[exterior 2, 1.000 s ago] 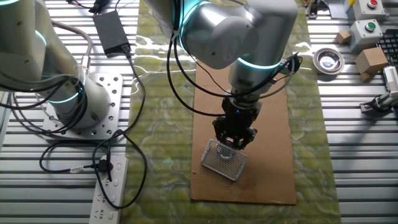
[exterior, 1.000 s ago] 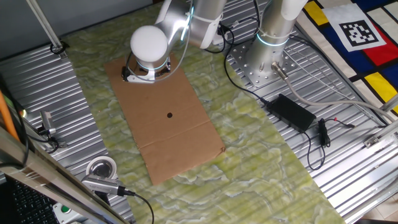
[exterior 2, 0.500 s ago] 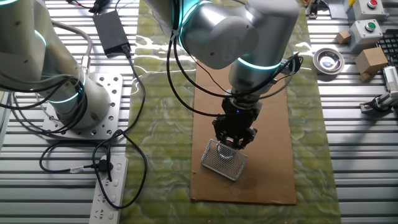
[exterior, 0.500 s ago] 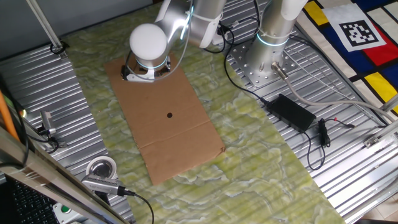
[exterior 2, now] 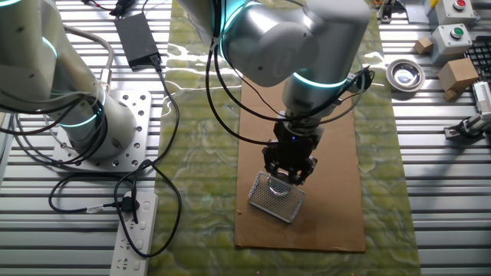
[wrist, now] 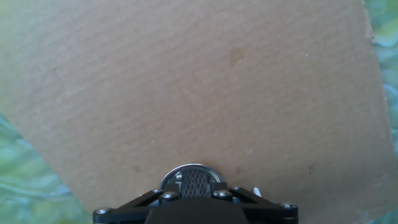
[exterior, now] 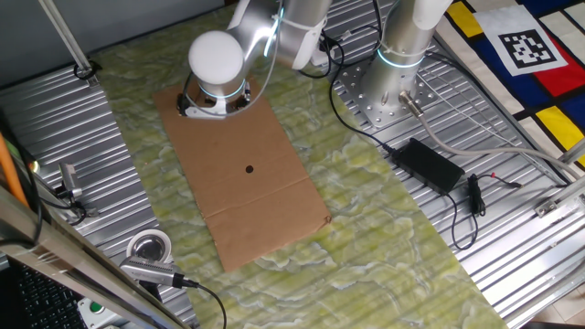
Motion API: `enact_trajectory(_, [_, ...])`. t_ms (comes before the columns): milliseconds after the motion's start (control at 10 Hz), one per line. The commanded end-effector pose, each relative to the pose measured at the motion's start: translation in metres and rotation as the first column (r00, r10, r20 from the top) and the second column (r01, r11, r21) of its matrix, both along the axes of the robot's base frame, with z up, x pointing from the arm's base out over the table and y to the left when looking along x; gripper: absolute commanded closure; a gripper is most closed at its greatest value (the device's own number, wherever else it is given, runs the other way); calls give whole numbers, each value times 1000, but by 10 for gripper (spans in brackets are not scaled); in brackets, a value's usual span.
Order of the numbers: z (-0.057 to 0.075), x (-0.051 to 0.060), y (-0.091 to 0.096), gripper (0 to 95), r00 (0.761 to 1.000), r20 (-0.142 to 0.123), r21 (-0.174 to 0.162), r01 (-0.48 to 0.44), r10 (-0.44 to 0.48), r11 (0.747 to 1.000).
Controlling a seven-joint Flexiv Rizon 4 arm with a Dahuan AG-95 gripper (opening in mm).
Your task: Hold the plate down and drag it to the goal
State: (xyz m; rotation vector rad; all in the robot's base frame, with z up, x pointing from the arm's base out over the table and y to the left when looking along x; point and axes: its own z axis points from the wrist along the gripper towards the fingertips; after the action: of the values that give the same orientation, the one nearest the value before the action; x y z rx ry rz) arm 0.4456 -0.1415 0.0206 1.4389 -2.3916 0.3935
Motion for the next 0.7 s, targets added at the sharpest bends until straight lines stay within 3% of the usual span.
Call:
enact_trajectory(100, [0, -1, 1, 570, 1000, -4, -6, -1, 1, 1000])
enact_trajectory(700, [-2, -1, 1, 570, 1000, -4, -16, -14, 14, 1000])
